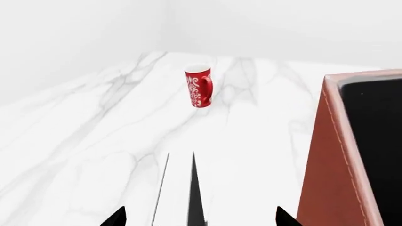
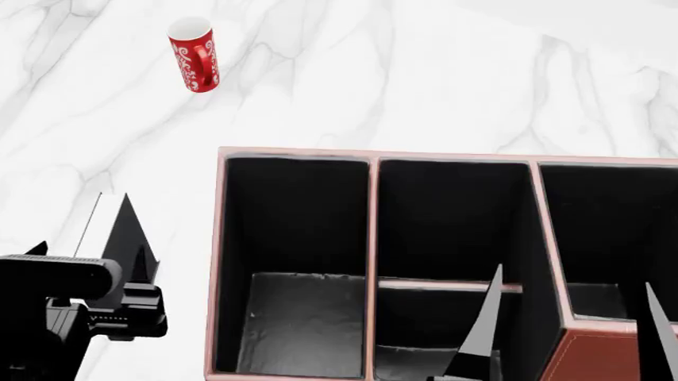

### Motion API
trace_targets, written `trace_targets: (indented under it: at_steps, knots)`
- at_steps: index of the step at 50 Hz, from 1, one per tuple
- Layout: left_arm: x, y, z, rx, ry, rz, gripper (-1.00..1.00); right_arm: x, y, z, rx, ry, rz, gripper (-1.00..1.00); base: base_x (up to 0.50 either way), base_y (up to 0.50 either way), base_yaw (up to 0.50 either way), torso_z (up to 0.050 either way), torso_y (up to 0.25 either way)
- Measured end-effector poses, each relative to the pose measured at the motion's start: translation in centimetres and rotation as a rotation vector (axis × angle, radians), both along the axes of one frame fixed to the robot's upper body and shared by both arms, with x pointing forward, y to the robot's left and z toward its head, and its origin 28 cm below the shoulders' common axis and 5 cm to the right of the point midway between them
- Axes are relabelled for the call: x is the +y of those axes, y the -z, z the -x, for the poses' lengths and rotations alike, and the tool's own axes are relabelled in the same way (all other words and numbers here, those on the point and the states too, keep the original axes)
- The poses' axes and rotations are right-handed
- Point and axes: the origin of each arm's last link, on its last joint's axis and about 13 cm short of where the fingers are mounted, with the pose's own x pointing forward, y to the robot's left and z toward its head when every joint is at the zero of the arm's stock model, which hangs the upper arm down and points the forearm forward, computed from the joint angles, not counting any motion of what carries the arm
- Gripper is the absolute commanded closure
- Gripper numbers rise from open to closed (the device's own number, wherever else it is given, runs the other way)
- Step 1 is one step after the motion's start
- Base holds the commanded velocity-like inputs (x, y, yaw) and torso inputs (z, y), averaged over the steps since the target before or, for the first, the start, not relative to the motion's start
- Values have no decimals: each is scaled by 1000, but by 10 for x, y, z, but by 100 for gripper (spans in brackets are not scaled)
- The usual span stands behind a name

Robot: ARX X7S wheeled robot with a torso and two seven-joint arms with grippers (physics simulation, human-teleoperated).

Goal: Pick up the book and place it in the left compartment of the caddy.

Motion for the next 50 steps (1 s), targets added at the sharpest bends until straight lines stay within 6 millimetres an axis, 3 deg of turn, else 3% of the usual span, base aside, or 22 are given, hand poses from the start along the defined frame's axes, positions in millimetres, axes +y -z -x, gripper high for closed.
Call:
trace_targets:
  at_steps: [23, 50]
  knots:
    - [1, 1, -3, 12, -4, -4, -100, 0, 0, 0, 5, 4, -1, -100, 0, 0, 0, 0, 0]
    - [9, 15, -30, 44, -27, -22, -100, -1, 0, 0, 0, 3, -4, -100, 0, 0, 0, 0, 0]
